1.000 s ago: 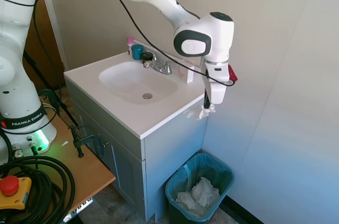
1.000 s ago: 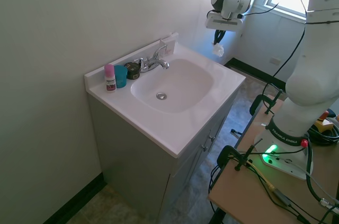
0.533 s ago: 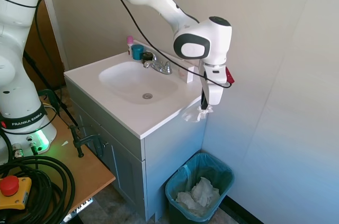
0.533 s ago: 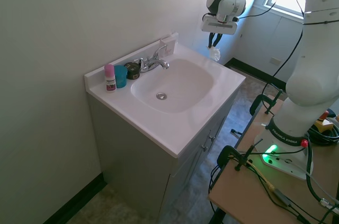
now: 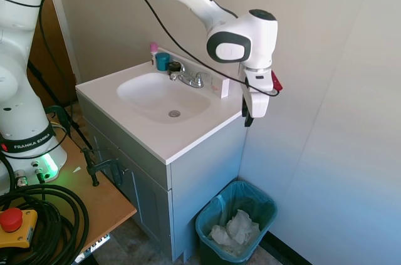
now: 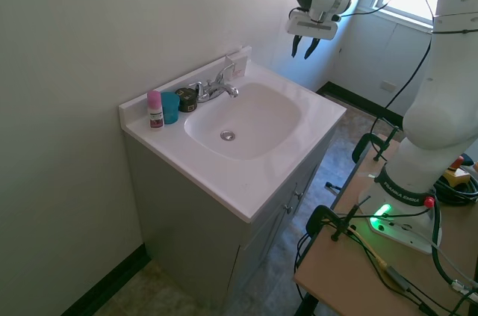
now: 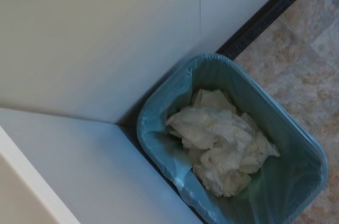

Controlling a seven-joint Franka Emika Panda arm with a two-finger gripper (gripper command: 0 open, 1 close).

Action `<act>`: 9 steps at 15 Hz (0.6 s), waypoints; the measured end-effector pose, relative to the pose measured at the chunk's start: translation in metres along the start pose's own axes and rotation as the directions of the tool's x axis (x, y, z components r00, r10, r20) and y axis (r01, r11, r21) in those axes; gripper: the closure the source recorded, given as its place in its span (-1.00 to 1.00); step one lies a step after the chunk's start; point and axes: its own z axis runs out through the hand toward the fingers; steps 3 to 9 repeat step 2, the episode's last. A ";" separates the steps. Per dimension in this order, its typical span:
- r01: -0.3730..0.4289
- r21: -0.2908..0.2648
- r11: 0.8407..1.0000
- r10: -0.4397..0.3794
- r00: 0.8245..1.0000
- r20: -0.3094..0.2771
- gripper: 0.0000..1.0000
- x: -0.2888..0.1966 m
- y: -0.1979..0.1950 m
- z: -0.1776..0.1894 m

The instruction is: Throw the tissue in the trash bin

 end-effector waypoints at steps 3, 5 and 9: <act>0.013 0.040 0.999 -0.012 1.000 -0.011 -1.00 -0.008 0.003 -0.036; 0.013 0.040 0.999 -0.012 1.000 -0.011 -1.00 -0.008 0.003 -0.036; 0.013 0.040 0.999 -0.012 1.000 -0.011 -1.00 -0.008 0.003 -0.036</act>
